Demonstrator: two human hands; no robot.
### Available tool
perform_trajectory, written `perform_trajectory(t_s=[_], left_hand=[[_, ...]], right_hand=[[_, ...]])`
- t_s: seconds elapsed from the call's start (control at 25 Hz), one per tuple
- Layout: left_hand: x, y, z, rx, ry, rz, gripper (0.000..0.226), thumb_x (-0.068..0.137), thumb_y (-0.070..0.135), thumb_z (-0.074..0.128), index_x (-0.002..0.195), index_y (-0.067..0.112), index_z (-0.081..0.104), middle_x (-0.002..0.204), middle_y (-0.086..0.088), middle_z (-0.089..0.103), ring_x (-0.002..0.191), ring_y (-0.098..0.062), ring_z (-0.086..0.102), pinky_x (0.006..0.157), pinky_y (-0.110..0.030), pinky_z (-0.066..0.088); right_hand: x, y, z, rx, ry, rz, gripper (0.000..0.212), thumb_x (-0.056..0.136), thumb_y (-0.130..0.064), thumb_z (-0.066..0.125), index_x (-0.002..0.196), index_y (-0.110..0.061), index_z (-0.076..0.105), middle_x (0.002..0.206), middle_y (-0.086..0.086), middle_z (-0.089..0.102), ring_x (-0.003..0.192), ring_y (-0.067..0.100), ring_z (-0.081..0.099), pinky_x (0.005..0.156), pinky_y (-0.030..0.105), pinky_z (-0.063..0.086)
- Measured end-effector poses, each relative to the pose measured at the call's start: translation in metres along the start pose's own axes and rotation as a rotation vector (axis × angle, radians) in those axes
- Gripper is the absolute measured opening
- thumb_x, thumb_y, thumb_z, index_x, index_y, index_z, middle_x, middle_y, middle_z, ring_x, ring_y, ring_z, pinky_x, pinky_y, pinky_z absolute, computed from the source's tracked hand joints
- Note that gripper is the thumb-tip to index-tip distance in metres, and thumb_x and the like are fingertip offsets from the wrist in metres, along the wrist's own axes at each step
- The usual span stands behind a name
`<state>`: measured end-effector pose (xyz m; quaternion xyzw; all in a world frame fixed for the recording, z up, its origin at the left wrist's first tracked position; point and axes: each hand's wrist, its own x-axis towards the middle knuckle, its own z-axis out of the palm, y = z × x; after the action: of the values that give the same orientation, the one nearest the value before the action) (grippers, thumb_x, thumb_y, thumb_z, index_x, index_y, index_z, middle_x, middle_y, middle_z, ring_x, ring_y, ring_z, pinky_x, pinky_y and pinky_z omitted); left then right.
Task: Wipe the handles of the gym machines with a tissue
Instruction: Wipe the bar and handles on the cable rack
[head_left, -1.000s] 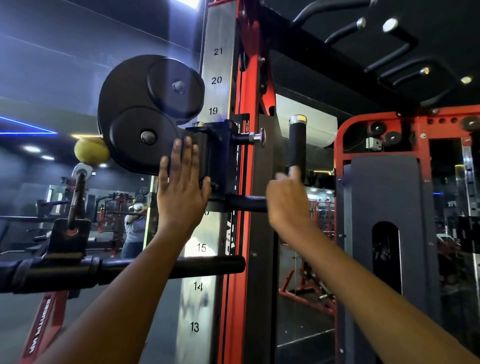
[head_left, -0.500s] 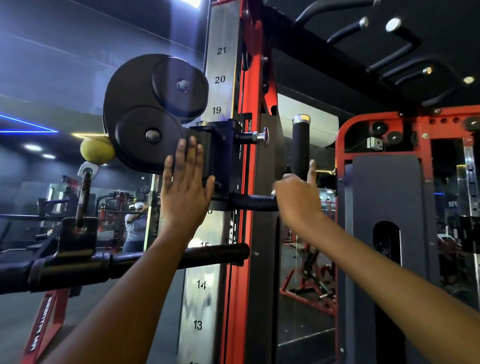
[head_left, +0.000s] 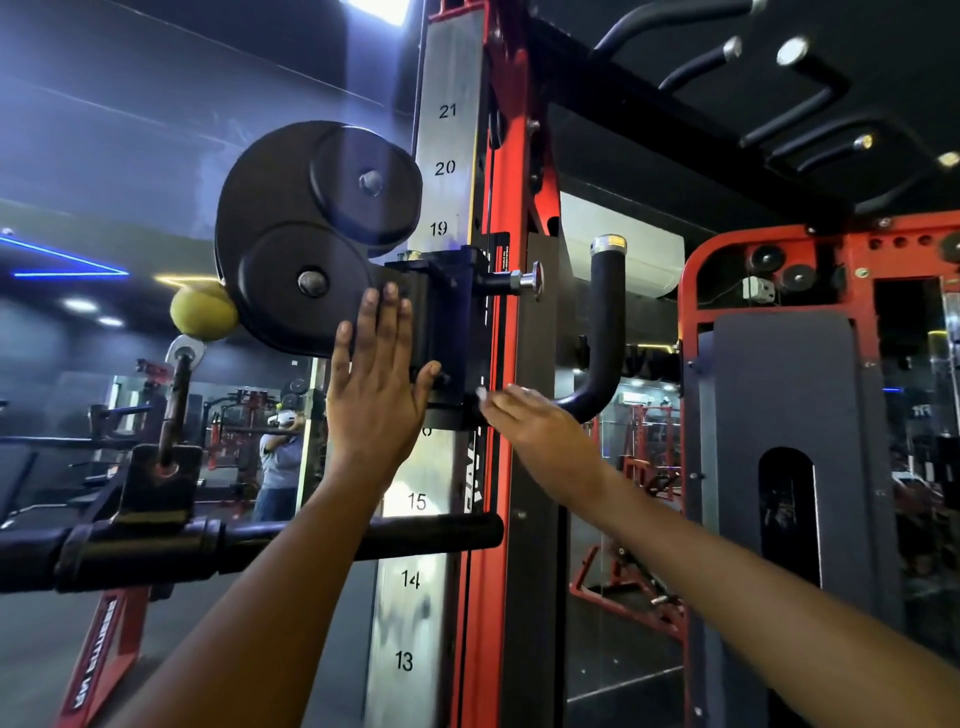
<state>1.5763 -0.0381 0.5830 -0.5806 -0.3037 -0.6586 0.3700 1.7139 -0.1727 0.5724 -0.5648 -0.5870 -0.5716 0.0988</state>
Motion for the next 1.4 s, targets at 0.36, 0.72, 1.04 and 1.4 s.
perform_trajectory(t_s=[0.36,0.72,1.04,1.4], left_hand=[[0.0,0.0,0.004,0.017,-0.003,0.007,0.067,0.1,0.046,0.013,0.153,0.005,0.01,0.161,-0.01,0.003,0.145,-0.019,-0.023,0.117,-0.036,-0.017],[0.0,-0.003,0.0,0.003,0.006,0.017,0.067,0.099,0.045,0.018,0.152,0.004,0.015,0.159,-0.01,0.001,0.145,-0.019,-0.025,0.117,-0.035,-0.018],[-0.002,-0.002,-0.002,0.04,-0.04,0.019,0.067,0.099,0.045,0.013,0.154,0.007,0.007,0.161,-0.01,-0.004,0.144,-0.02,-0.025,0.117,-0.037,-0.018],[-0.001,0.001,-0.002,-0.026,-0.018,0.005,0.065,0.098,0.041,0.022,0.152,0.005,0.017,0.16,-0.012,0.004,0.146,-0.019,-0.021,0.119,-0.036,-0.014]], right_hand=[[0.013,0.0,-0.022,0.303,0.038,0.334,0.033,0.091,-0.008,0.053,0.123,-0.002,0.058,0.127,0.016,0.055,0.11,0.024,0.058,0.095,0.022,0.043],[-0.053,0.029,-0.028,-0.051,0.186,0.019,0.029,0.073,0.003,0.068,0.102,-0.002,0.069,0.104,0.01,0.069,0.1,0.024,0.065,0.098,0.036,0.045],[0.007,-0.005,-0.019,0.231,-0.094,0.103,0.043,0.083,0.012,0.053,0.122,-0.005,0.06,0.122,0.011,0.062,0.113,0.025,0.059,0.101,0.032,0.041],[0.044,0.055,-0.075,-0.263,0.137,0.259,0.031,0.069,0.0,0.076,0.099,-0.005,0.069,0.094,0.014,0.07,0.091,0.029,0.066,0.091,0.037,0.049]])
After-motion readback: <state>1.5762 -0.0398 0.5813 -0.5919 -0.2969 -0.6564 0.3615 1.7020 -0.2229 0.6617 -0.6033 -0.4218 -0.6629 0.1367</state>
